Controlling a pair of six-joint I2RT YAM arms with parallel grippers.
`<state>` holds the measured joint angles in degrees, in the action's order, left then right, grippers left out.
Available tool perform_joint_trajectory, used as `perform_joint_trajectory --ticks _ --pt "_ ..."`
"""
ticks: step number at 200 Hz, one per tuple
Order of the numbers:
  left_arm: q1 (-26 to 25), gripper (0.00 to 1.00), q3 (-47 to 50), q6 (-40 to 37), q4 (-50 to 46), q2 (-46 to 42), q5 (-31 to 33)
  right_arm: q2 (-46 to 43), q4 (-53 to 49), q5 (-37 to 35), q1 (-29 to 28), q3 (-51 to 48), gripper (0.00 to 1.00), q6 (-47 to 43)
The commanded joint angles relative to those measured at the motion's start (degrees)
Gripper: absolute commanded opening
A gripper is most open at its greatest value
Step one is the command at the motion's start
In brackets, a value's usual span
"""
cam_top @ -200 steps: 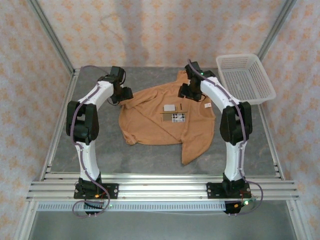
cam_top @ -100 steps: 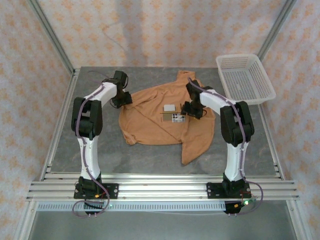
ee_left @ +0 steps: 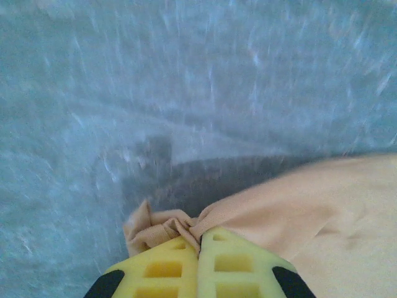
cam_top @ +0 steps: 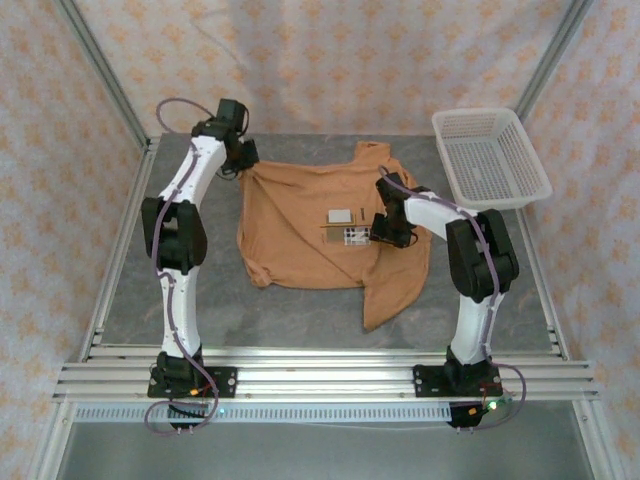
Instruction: Fold the inside-out t-shirt
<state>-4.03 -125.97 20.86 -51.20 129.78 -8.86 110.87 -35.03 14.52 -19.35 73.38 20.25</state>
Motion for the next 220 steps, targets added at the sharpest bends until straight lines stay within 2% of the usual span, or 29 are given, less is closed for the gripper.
perform_joint_trajectory --ticks 1,22,33,45,56,64,77,97,126,147,160,181,194,206,220 --pt "2.56 0.02 -11.00 -1.75 -8.12 8.82 3.00 2.87 -4.16 -2.58 -0.15 -4.92 0.42 -0.84" --pt "3.95 0.02 -23.15 -1.41 -10.54 18.24 0.67 2.86 -3.90 -2.00 -0.20 -6.12 0.42 -1.26" --pt "4.60 0.06 -27.68 -0.56 -9.90 21.85 -0.96 2.56 -3.92 -1.37 -0.31 -6.13 0.42 -1.64" --pt "5.52 0.23 -29.11 0.47 -7.79 23.02 -2.84 1.82 -4.29 -0.04 -0.44 -5.42 0.42 -2.06" --pt "6.26 0.43 -28.32 1.51 -6.16 21.84 -4.38 0.23 -4.08 1.64 -0.72 -4.61 0.42 -2.49" --pt "6.49 0.50 -26.72 1.64 -5.30 19.71 -4.50 -1.48 -3.85 2.76 -0.98 -4.12 0.43 -2.47" --pt "6.33 0.55 -19.62 1.26 -2.55 13.31 -4.33 -4.18 -3.31 4.47 -0.96 -3.15 0.47 -1.94" --pt "5.76 0.55 -1.42 0.25 2.00 -1.24 -2.74 -7.68 -3.09 5.38 -0.97 -1.57 0.50 -1.06" --pt "2.87 0.48 31.74 0.04 8.21 -26.06 1.81 -11.18 -4.88 4.58 -0.95 -1.25 0.51 -0.23" --pt "-2.23 0.45 49.73 1.29 9.84 -37.97 2.18 -13.50 -5.56 4.69 -0.98 -3.41 0.51 0.48" --pt "-7.25 0.45 56.98 2.92 10.13 -41.80 2.79 -15.59 -4.98 5.19 -1.00 -5.62 0.51 1.37" --pt "-14.90 0.49 63.43 6.02 10.90 -43.88 6.23 -19.03 -3.38 6.38 -1.06 -9.08 0.51 3.48" --pt "-16.63 0.48 66.45 8.64 13.58 -44.09 6.37 -20.92 -2.55 6.70 -1.35 -10.63 0.50 4.68" --pt "-16.88 0.42 67.80 12.32 15.50 -43.56 6.48 -22.03 -1.91 6.72 -1.78 -11.93 0.50 5.56" --pt "-17.53 0.42 67.55 14.21 16.38 -41.79 7.21 -22.66 -1.79 6.81 -2.60 -12.93 0.50 6.17"
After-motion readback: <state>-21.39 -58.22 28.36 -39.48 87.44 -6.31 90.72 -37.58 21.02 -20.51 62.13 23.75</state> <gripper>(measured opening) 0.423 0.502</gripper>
